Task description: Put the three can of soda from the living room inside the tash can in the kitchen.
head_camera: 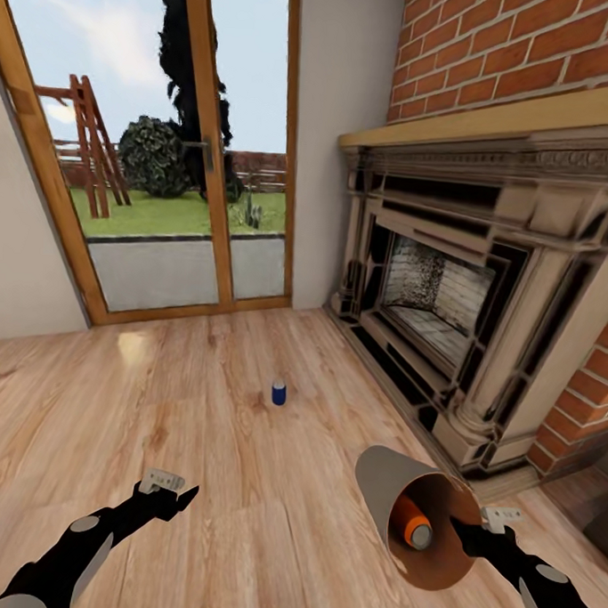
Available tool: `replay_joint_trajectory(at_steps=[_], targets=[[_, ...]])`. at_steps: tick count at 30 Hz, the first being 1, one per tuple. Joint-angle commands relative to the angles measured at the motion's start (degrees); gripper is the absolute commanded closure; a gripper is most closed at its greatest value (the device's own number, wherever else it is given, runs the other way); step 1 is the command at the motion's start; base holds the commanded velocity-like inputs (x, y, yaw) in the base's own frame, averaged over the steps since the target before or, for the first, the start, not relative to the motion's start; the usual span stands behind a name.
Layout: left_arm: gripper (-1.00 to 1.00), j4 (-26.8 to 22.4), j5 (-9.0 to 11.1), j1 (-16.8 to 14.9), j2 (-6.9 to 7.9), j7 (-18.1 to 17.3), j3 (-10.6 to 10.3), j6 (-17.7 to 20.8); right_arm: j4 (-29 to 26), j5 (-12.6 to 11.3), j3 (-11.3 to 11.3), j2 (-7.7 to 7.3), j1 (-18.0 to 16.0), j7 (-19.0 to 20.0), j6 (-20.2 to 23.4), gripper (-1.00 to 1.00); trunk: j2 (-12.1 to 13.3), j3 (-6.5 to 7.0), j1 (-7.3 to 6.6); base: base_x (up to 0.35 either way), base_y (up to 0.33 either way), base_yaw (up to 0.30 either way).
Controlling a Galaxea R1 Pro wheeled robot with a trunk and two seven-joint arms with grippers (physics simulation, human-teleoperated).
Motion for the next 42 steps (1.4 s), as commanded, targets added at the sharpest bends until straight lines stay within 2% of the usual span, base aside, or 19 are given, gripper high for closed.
replay_joint_trajectory(at_steps=[1,11,20,28,42], targets=[[-1.0,0.05,0.01,0.0,0.0,0.0,-0.01,-0.08,-0.12,-0.57,-0.16,0.01,-0.05,0.23,0.0,1.0,-0.01,-0.08,-0.01,0.312,0.127,0.0],[-1.0,0.13,0.02,0.0,0.0,0.0,-0.02,-0.19,-0.12,-0.57,-0.19,0.03,-0.05,0.19,-0.02,1.0,-0.01,-0.99,-0.01,0.314,0.121,-0.014],[-1.0,0.16,0.02,0.0,0.0,0.0,-0.02,-0.19,-0.13,-0.57,-0.31,0.01,-0.05,0.02,-0.02,1.0,-0.01,-1.61,-0.01,0.322,0.085,-0.126],[-1.0,0.2,0.02,0.0,0.0,0.0,-0.02,-0.19,-0.2,-0.61,-0.32,0.02,-0.05,0.12,-0.18,1.0,-0.01,-1.7,-0.01,0.324,0.077,-0.09],[-1.0,0.21,-0.07,0.0,0.0,0.0,-0.02,-0.19,-0.19,-0.62,-0.3,0.06,-0.04,0.36,-0.27,1.0,-0.01,-1.36,-0.01,0.314,0.131,-0.235]])
